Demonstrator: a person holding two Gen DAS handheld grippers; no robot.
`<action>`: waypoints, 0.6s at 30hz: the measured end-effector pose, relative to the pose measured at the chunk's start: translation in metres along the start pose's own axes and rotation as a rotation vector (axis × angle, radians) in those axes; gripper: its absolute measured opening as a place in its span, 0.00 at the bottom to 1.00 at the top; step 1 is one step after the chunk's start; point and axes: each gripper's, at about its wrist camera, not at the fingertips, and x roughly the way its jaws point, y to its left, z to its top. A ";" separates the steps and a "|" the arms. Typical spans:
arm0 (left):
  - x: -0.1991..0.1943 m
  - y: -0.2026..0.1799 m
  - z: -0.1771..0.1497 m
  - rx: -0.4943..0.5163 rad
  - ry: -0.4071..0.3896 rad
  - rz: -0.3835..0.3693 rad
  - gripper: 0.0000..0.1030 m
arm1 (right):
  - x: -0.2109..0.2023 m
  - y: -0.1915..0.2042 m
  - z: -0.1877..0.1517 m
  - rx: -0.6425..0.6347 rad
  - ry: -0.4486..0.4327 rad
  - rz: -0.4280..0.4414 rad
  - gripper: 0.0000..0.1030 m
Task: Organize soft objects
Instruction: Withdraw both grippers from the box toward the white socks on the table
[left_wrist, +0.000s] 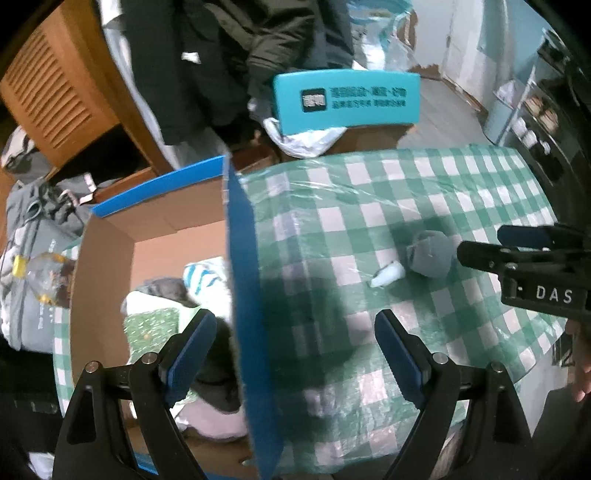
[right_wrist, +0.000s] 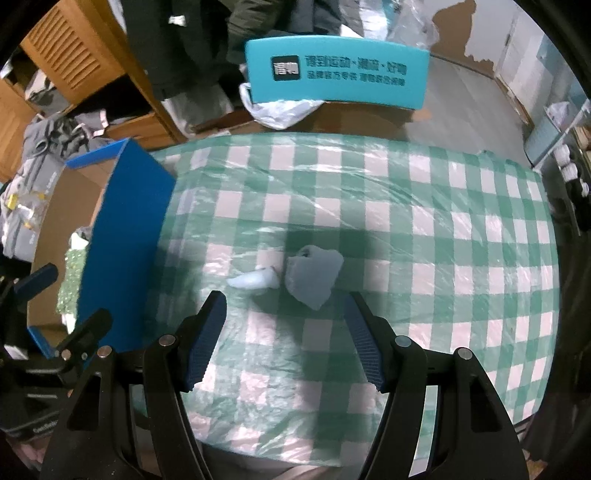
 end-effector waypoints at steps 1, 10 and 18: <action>0.003 -0.003 0.002 0.009 0.005 -0.005 0.86 | 0.002 -0.002 0.001 0.005 0.002 -0.002 0.64; 0.028 -0.020 0.015 0.029 0.046 -0.045 0.86 | 0.029 -0.020 0.012 0.052 0.039 0.010 0.64; 0.051 -0.032 0.024 0.043 0.074 -0.066 0.86 | 0.055 -0.027 0.019 0.067 0.075 0.023 0.64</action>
